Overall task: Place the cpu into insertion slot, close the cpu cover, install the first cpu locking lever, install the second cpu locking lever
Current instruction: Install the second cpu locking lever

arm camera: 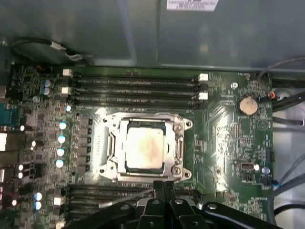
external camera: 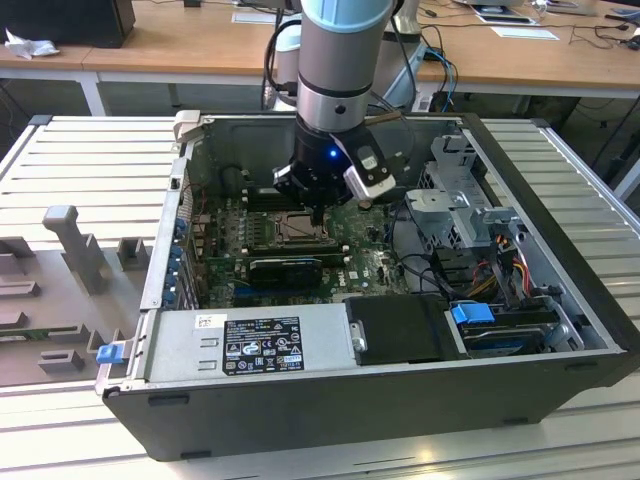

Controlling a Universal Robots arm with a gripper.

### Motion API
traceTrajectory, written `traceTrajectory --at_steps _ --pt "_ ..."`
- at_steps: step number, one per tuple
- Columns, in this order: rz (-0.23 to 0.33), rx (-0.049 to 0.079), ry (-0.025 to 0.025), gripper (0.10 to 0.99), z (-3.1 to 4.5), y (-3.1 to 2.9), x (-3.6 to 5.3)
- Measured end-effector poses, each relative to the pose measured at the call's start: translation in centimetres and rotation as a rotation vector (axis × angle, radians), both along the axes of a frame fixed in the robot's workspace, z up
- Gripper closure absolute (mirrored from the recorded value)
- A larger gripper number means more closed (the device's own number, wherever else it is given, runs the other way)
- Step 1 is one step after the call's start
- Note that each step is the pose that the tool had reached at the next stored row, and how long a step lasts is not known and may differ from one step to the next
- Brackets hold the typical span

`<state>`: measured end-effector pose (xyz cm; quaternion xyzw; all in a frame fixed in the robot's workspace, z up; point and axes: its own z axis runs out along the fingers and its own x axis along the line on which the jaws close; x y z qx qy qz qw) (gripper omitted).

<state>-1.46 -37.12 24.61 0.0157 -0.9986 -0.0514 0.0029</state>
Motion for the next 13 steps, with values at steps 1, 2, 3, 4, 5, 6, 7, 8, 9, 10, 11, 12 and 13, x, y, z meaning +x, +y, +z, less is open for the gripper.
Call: traceTrajectory --at_steps 1,2,3,4,5,6,7,8,9,10,11,12,13 --pt "0.000 0.000 0.0001 0.980 -0.02 -0.61 0.00" --pt "0.000 0.000 0.0003 0.980 -0.03 -0.97 0.00" --pt "0.000 0.000 0.0005 0.980 -0.04 -1.24 0.00" --pt "0.000 0.000 0.0014 0.980 -0.06 -1.63 0.00" --pt "0.000 0.000 0.0022 0.980 -0.07 -1.92 0.00" --pt "0.000 0.001 0.0039 0.980 -0.11 -2.39 0.00" --pt "0.000 0.001 0.0048 0.980 -0.12 -2.71 0.00" --pt "0.000 0.002 0.0061 0.980 -0.15 -3.00 0.00" --pt "0.000 0.008 0.0072 0.980 -0.16 -3.05 -0.01" --pt "0.000 0.024 0.0080 0.980 -0.16 -3.05 -0.03" --pt "0.000 0.046 0.0099 0.980 -0.16 -3.05 -0.03" --pt "0.000 0.056 0.0108 0.980 -0.18 -3.05 -0.04" --pt "0.000 0.060 0.0109 0.980 -0.22 -3.05 -0.10"
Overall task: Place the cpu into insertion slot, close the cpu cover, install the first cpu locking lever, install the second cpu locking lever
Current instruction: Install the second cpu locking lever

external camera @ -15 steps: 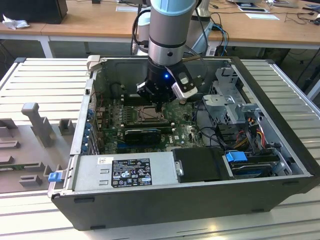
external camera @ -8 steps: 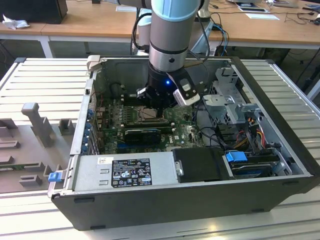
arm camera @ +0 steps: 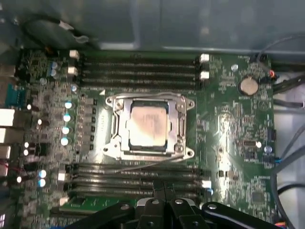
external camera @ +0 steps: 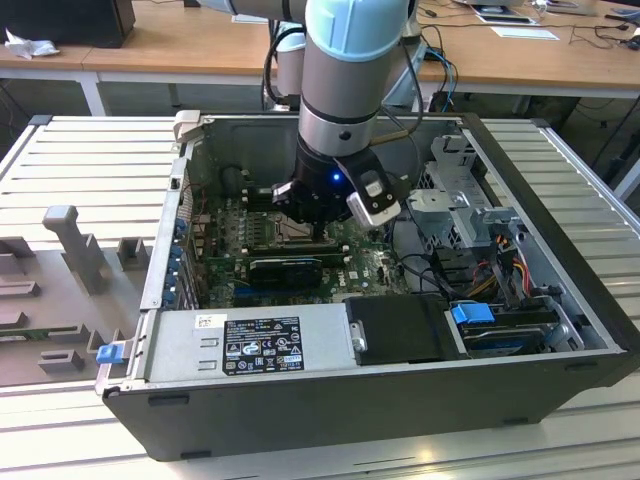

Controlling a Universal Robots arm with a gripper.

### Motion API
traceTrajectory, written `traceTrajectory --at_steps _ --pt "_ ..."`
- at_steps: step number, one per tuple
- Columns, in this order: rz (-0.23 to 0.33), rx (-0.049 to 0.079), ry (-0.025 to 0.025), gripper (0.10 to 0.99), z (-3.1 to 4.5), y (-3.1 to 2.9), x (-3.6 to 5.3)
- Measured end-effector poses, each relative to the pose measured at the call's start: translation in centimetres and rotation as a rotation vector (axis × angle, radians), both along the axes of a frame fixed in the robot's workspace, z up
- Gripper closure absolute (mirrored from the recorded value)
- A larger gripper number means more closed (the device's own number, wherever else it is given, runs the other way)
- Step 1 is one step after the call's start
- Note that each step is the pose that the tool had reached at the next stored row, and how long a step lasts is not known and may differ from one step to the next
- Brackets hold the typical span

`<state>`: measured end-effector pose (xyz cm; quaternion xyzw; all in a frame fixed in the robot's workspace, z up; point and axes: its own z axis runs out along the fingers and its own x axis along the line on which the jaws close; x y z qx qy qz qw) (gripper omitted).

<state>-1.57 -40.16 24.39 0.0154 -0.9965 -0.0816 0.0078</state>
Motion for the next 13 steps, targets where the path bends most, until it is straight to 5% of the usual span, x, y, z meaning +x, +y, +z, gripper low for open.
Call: traceTrajectory --at_steps 5,10,13 --pt "0.000 0.008 0.0000 0.980 -0.25 0.31 -1.27" --pt "0.000 0.034 -0.0001 0.980 -0.42 0.55 -2.29" --pt "0.002 0.036 0.0000 0.980 -0.78 0.55 -3.07"
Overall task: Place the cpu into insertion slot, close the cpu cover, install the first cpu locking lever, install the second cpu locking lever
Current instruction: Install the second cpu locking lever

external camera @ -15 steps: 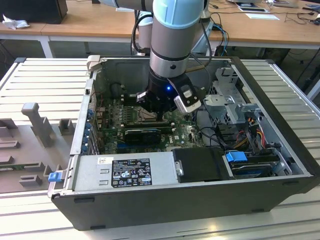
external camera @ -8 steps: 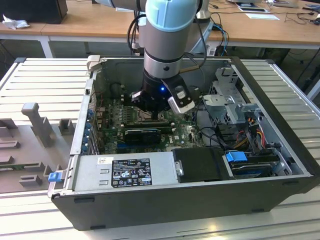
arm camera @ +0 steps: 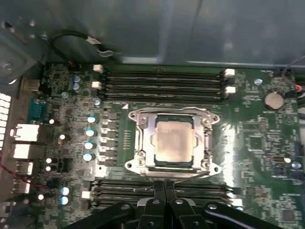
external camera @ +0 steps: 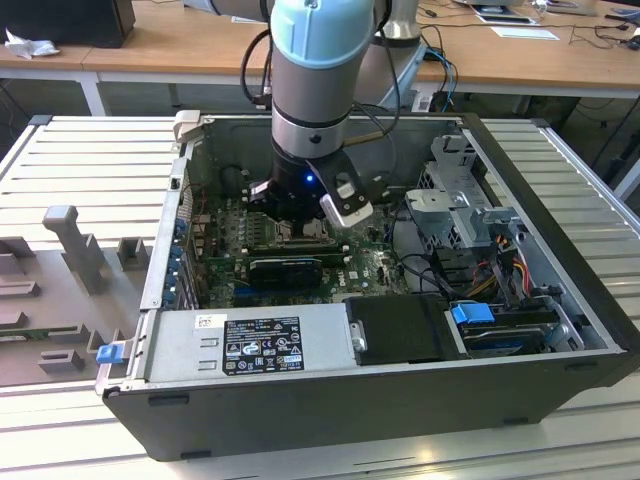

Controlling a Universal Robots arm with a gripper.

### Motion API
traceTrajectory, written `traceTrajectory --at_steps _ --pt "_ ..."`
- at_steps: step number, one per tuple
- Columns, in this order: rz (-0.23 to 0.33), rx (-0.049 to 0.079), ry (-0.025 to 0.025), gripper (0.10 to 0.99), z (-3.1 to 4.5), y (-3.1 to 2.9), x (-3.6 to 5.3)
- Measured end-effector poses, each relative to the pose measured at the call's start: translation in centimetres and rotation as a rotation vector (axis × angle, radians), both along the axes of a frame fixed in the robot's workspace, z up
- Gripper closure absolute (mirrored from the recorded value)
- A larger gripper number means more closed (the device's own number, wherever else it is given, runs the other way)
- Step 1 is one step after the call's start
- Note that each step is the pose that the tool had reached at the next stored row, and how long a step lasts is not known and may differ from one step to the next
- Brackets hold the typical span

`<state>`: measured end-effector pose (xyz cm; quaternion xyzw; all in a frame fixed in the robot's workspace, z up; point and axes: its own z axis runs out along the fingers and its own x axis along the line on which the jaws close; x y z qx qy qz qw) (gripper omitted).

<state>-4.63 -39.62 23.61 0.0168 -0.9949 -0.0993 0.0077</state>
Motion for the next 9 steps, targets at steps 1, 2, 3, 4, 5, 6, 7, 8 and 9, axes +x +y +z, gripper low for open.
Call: traceTrajectory --at_steps 1,2,3,4,5,6,7,8,9 --pt "0.001 0.000 0.0000 0.980 -0.18 0.00 -0.12" --pt "0.004 0.001 0.0000 0.980 -0.46 0.01 -0.17" --pt "0.007 0.001 0.0001 0.980 -0.86 0.04 -0.17" --pt "0.008 0.000 0.0000 0.980 -1.17 0.08 -0.18" --pt "0.011 0.001 0.0000 0.980 -1.73 0.15 -0.32" --pt "0.015 0.001 0.0000 0.980 -2.12 0.15 -0.93" --pt "0.017 0.002 0.0001 0.980 -2.35 0.15 -1.28" --pt "0.017 0.004 -0.0001 0.980 -2.56 0.14 -1.43" --pt "0.017 0.014 0.0000 0.980 -2.62 0.14 -1.58"
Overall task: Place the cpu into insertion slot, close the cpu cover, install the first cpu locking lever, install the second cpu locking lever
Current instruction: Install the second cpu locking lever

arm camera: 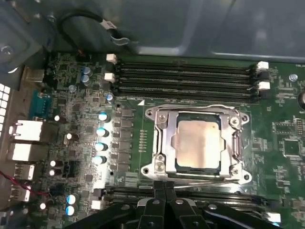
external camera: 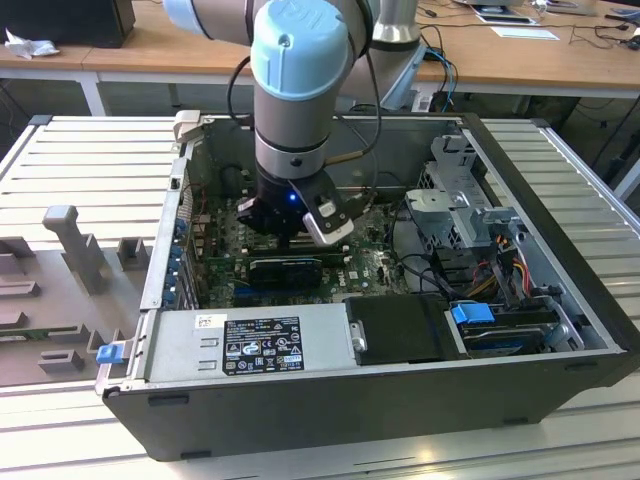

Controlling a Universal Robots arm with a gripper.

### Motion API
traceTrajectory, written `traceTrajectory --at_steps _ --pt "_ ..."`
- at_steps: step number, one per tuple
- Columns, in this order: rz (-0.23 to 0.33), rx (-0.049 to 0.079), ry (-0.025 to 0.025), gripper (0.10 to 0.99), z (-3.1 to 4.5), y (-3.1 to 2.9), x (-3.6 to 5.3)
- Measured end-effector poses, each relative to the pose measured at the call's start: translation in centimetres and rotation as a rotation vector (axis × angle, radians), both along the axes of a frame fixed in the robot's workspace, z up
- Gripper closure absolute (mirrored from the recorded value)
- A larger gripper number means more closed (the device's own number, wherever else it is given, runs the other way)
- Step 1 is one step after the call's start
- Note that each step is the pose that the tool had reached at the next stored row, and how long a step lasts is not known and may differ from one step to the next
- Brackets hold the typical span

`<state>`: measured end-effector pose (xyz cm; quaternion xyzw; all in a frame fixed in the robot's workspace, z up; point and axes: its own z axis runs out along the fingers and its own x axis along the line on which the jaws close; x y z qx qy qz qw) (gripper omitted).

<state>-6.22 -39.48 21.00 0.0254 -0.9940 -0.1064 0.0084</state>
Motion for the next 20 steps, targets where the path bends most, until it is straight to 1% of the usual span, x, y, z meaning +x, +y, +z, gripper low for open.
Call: traceTrajectory --at_steps 1,2,4,5,7,8,10,11,16,17,19,20 --pt "0.000 0.014 0.0000 0.980 -0.05 0.00 -0.21" --pt "0.000 0.021 -0.0001 0.980 -0.14 -0.06 -0.21" --pt "0.000 0.032 -0.0001 0.980 -0.51 -0.17 -0.38" --pt "0.000 0.042 -0.0003 0.980 -0.55 -0.22 -0.46" --pt "0.000 0.069 -0.0002 0.980 -0.59 -0.27 -1.02" --pt "0.000 0.075 -0.0002 0.980 -0.66 -0.39 -1.11" --pt "0.000 0.080 -0.0002 0.980 -0.74 -0.44 -1.29" --pt "0.000 0.084 -0.0001 0.980 -0.79 -0.45 -1.40" --pt "0.000 0.102 0.0003 0.980 -1.22 -0.51 -1.47" --pt "0.000 0.109 -0.0009 0.980 -1.36 -0.48 -1.45" --pt "0.000 0.120 -0.0007 0.980 -1.50 -0.48 -1.45" --pt "0.000 0.130 -0.0003 0.980 -1.58 -0.49 -1.46"
